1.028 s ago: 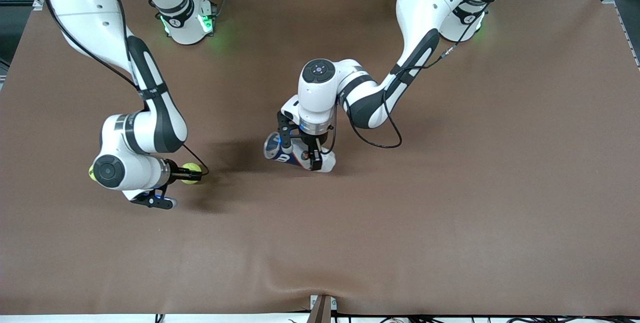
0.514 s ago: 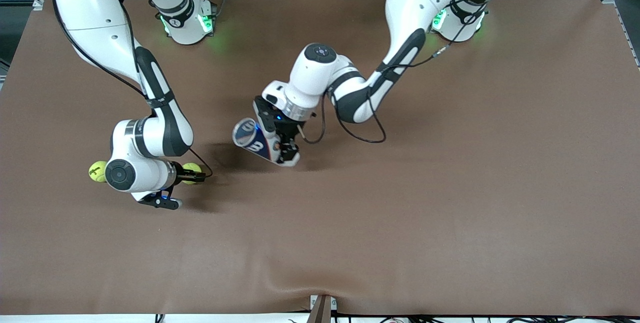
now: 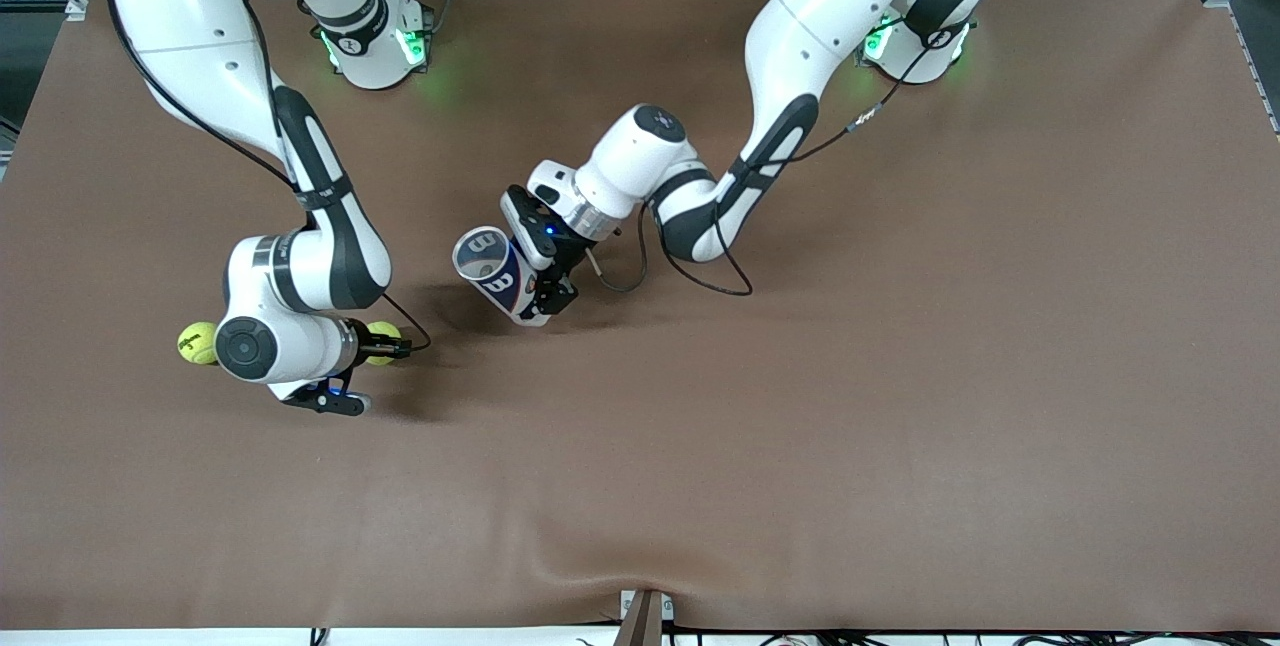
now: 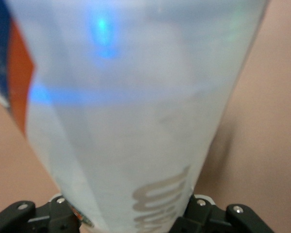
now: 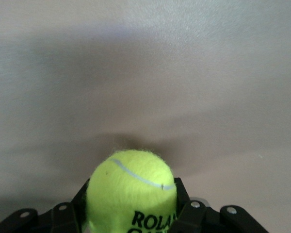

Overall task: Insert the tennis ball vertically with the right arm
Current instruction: 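Stand the can upright with the left gripper, open end up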

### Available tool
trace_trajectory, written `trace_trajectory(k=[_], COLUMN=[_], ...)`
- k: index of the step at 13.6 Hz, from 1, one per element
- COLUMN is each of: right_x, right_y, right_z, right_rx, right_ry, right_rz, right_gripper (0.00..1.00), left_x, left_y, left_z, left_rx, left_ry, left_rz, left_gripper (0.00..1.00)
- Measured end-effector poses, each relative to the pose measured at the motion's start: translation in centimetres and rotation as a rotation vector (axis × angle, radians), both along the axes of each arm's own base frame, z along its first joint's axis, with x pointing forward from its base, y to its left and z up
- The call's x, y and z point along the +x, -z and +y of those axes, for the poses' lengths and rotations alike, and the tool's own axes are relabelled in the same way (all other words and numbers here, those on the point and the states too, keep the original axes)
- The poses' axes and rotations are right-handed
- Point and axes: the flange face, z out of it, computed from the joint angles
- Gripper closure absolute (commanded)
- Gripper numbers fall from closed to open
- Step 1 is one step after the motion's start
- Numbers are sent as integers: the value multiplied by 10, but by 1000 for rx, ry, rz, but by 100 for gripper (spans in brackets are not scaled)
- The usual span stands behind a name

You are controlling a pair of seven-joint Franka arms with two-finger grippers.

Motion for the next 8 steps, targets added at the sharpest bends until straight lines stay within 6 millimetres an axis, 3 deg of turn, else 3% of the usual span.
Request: trace_trajectory(k=[5,8], right_x=[19,26], right_y=[-91,-128], right_z=[4,6], right_rx=[-24,-17], right_ry=[-36,-36], right_rz=[-2,-43], right_gripper=[100,100], left_x=[-2,0], left_y=[44,60], left_z=[19,32], left_rx=[-89,-64], left_ry=[-13,-27], left_rz=[21,49], left_gripper=[28,26])
